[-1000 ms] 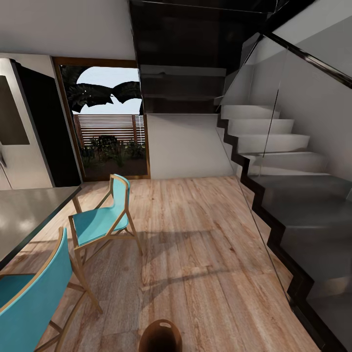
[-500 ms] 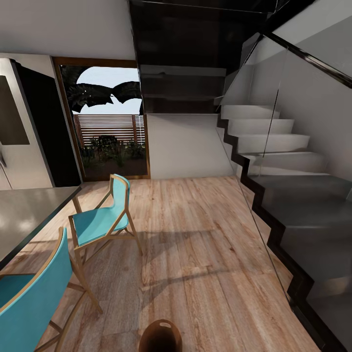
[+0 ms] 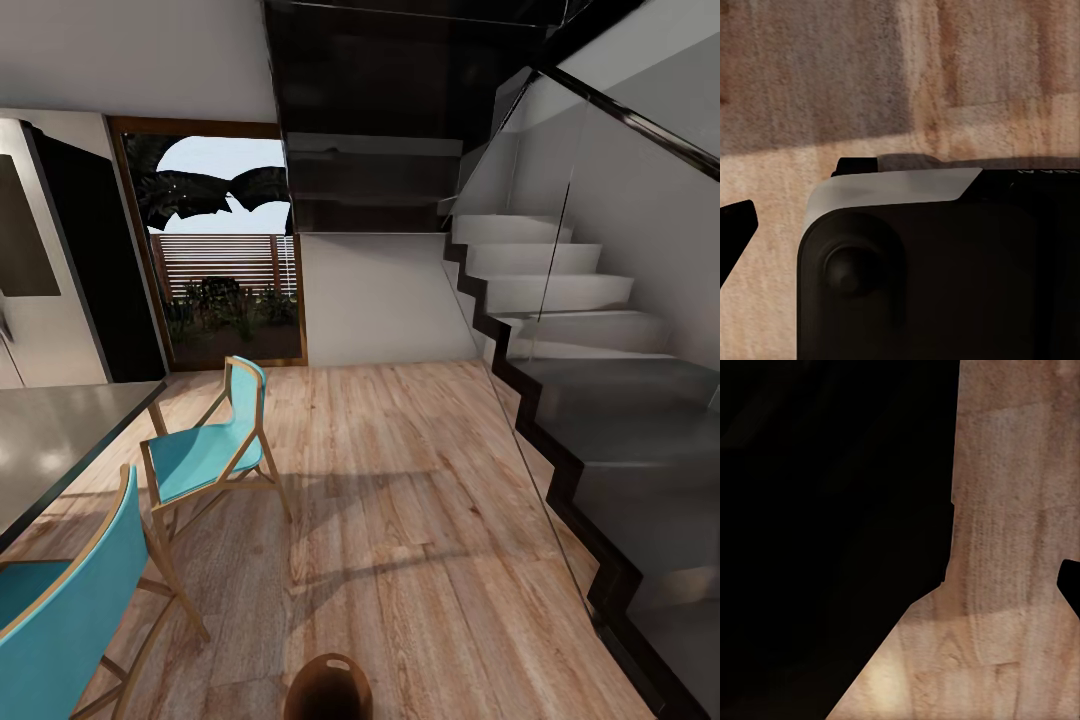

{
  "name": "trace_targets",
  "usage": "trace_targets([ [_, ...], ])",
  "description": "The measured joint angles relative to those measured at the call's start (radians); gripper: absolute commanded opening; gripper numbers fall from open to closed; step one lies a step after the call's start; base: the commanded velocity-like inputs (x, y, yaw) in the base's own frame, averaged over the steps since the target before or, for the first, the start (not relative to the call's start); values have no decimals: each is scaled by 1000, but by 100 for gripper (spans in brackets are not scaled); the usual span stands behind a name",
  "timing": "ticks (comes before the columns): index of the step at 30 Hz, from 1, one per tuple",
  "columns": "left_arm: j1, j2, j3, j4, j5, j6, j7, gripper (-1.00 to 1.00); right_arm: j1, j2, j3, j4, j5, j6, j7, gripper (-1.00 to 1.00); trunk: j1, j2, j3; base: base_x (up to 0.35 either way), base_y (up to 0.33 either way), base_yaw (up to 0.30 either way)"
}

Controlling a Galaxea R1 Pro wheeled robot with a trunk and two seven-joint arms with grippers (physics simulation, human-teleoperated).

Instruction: Put the three can of soda from the living room inside the tash can in the kitchen.

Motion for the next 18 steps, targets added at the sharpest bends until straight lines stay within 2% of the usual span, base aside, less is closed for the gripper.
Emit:
trace_targets([
  [18,0,0,0,0,0,0,0,100,0,0,0,0,0,0,0,100,0,0,0,0,0,0],
])
